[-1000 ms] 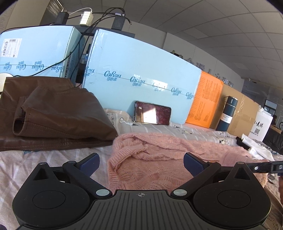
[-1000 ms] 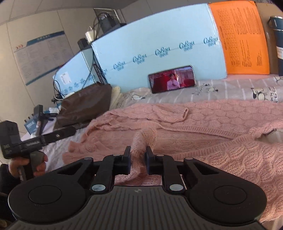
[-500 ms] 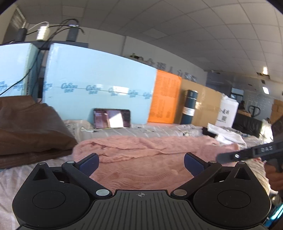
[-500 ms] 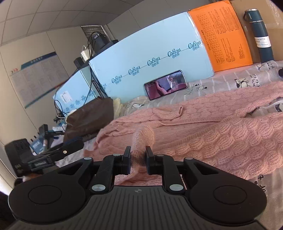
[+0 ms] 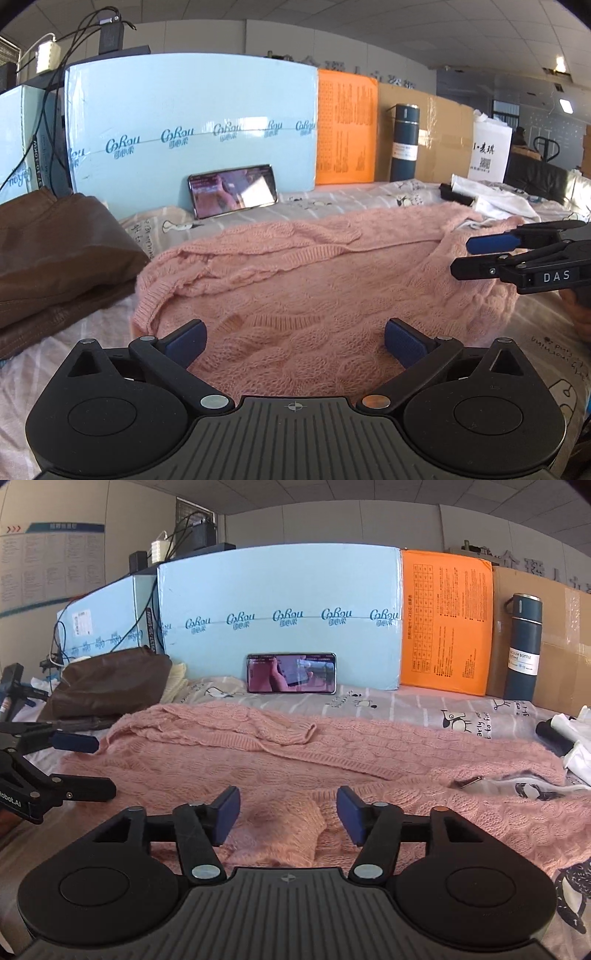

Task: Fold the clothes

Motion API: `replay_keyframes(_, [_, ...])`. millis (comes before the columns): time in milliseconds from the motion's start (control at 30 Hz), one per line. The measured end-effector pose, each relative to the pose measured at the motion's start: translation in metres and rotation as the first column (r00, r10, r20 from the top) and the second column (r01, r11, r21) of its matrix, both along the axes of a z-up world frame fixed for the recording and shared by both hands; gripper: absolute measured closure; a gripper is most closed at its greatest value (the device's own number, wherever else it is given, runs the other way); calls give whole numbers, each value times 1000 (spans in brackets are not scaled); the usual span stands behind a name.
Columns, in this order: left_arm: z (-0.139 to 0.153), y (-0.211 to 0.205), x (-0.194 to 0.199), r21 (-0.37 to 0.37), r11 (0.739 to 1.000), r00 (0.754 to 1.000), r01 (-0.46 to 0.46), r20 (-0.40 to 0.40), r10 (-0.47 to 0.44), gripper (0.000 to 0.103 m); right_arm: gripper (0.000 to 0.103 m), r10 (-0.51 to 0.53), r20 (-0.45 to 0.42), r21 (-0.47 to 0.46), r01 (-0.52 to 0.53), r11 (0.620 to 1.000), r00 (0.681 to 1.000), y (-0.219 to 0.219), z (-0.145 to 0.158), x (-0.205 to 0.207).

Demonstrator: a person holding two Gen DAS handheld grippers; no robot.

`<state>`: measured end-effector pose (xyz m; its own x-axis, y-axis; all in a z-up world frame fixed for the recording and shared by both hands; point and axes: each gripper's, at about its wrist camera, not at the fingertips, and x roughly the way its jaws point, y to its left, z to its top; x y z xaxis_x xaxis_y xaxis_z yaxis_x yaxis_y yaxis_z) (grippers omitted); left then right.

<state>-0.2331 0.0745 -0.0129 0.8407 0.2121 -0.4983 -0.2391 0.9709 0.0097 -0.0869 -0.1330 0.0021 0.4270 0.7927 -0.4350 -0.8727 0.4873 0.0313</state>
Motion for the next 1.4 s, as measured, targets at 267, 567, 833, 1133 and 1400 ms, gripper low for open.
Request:
replay_keyframes(267, [-5, -2, 13, 36, 999, 995, -23, -101, 26, 0, 23, 89, 88, -140, -77, 987, 992, 15, -7, 8])
replay_keyframes(567, [-5, -3, 15, 55, 998, 992, -11, -123, 18, 0, 15, 176, 123, -224, -145, 964, 977, 23, -12, 19])
replay_keyframes(833, [13, -23, -20, 247, 967, 997, 67, 6, -70, 0, 7, 282, 173, -63, -275, 959, 944, -30, 10, 34])
replay_keyframes(1133, [16, -47, -42, 421, 893, 987, 158, -68, -143, 0, 5, 271, 211, -182, -235, 955, 939, -82, 13, 52])
replay_keyframes(1400, [-2, -65, -30, 505, 821, 952, 268, -270, -145, 0, 5, 274, 221, -349, -187, 918, 936, -105, 0, 58])
